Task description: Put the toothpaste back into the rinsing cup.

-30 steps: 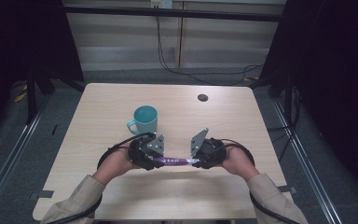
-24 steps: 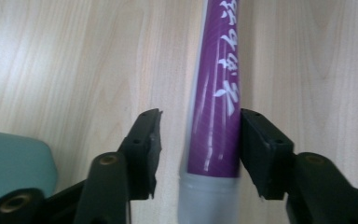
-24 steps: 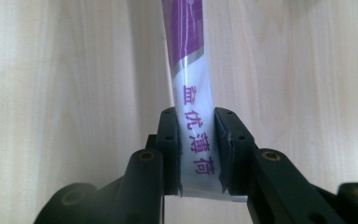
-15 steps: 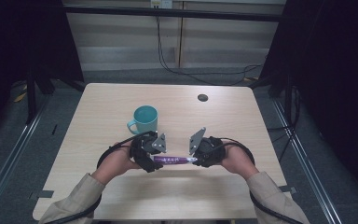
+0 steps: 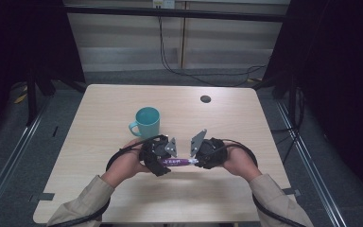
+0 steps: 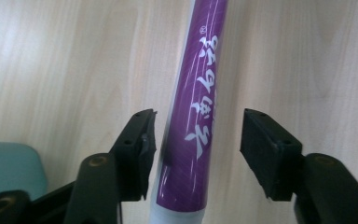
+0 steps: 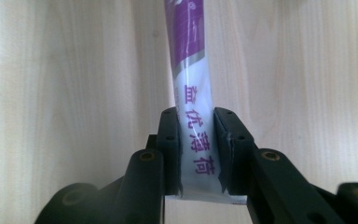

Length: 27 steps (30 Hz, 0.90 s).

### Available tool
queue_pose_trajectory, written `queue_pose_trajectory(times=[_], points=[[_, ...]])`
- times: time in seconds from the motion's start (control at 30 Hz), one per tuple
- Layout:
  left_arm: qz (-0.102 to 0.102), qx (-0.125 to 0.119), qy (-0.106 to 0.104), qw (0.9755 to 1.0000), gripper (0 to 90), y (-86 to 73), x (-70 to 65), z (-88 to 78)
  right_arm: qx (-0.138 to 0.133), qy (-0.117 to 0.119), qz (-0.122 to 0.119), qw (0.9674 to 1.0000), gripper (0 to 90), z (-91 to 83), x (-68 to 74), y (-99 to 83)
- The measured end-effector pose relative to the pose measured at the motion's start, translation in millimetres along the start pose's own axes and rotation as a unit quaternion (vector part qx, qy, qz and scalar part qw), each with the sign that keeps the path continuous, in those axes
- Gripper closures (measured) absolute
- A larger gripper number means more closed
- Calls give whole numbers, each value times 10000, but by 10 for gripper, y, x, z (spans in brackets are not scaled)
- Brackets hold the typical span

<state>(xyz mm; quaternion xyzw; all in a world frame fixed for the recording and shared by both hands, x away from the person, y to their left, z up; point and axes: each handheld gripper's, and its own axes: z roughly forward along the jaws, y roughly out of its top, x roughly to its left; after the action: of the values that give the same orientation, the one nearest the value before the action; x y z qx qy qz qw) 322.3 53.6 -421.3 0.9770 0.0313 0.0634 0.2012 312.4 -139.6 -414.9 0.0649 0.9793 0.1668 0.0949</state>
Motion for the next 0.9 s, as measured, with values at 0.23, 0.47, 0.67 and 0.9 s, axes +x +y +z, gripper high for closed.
queue_pose_trajectory(times=[0.23,0.47,0.67,0.9], points=[[106,22,-39,9999,478,19,-1,15,-30,46,11,10000,731,10,4,9],[182,11,-27,9998,514,19,5,-7,-128,72,-13,9999,732,-23,-3,15],[224,54,5,9997,531,19,-13,21,-110,71,-61,9999,733,-32,8,25],[188,49,5,9998,585,44,-13,13,-106,57,-155,9998,733,-31,21,69]])
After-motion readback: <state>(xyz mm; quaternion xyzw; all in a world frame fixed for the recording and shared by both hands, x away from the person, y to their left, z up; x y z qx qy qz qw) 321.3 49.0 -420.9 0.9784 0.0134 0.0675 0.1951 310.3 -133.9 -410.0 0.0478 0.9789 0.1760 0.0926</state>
